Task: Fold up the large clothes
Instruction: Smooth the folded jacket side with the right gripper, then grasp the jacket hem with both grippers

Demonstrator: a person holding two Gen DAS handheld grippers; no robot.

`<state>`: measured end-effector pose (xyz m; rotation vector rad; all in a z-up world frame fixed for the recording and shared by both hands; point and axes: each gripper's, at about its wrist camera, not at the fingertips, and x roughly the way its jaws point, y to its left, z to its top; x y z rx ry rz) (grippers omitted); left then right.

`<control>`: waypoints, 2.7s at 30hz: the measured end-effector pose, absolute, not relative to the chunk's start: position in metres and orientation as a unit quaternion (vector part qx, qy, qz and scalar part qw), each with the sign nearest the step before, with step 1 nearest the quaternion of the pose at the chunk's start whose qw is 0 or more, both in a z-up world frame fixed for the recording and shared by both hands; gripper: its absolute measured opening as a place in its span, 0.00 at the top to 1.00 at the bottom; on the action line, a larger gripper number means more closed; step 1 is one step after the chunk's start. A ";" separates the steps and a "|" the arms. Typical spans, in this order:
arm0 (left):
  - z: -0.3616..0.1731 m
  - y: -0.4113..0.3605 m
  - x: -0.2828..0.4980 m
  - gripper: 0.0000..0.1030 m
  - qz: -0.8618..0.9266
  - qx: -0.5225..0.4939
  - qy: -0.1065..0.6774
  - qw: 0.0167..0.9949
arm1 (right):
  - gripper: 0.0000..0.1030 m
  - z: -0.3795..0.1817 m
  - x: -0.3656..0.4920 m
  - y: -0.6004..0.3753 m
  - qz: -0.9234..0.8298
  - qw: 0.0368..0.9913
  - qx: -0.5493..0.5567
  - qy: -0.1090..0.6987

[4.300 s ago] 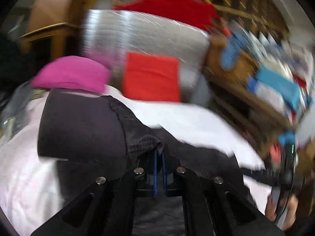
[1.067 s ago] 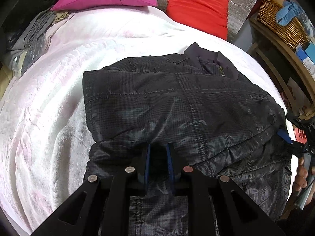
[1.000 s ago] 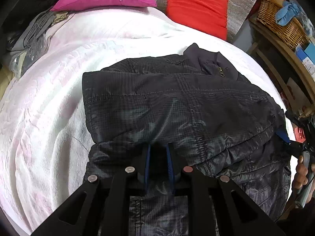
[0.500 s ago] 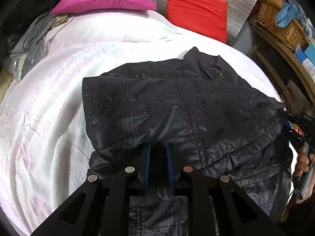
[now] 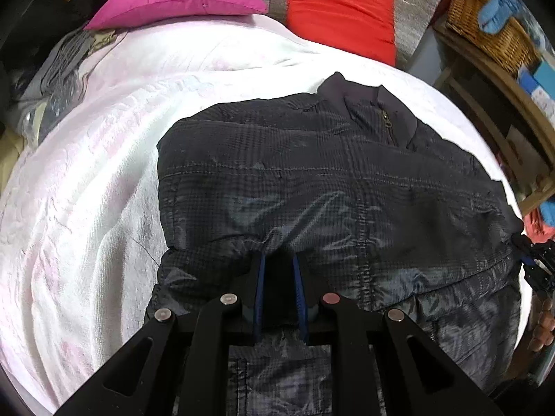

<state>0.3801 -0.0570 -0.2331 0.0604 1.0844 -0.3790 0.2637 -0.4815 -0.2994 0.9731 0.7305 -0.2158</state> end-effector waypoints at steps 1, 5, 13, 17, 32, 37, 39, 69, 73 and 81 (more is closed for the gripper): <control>-0.233 -0.057 0.380 0.84 -0.179 0.032 0.512 0.840 | 0.84 -0.303 0.263 -0.485 -0.096 0.807 0.470 0.344; -0.229 -0.054 0.382 0.84 -0.181 0.020 0.511 0.840 | 0.83 -0.297 0.251 -0.495 -0.076 0.798 0.495 0.334; -0.209 -0.061 0.376 0.83 -0.197 0.033 0.464 0.863 | 0.82 -0.251 0.235 -0.494 -0.149 0.864 0.394 0.277; -0.212 -0.065 0.377 0.78 -0.198 0.037 0.468 0.860 | 0.78 -0.237 0.238 -0.487 -0.160 0.885 0.351 0.261; -0.231 -0.080 0.378 0.65 -0.195 0.072 0.498 0.842 | 0.73 -0.289 0.286 -0.470 -0.076 0.833 0.358 0.414; -0.206 -0.077 0.376 0.52 -0.206 0.048 0.460 0.862 | 0.54 -0.266 0.281 -0.469 -0.044 0.854 0.364 0.368; -0.203 -0.079 0.377 0.40 -0.200 0.051 0.448 0.870 | 0.13 -0.260 0.284 -0.464 -0.045 0.867 0.347 0.355; -0.255 -0.097 0.393 0.00 -0.123 0.135 0.495 0.849 | 0.55 -0.267 0.275 -0.490 -0.111 0.858 0.347 0.361; -0.263 -0.100 0.396 0.00 -0.122 0.130 0.509 0.842 | 0.55 -0.251 0.273 -0.503 -0.099 0.874 0.363 0.308; -0.252 -0.107 0.398 0.00 -0.115 0.135 0.504 0.845 | 0.55 -0.288 0.319 -0.523 -0.107 0.848 0.355 0.378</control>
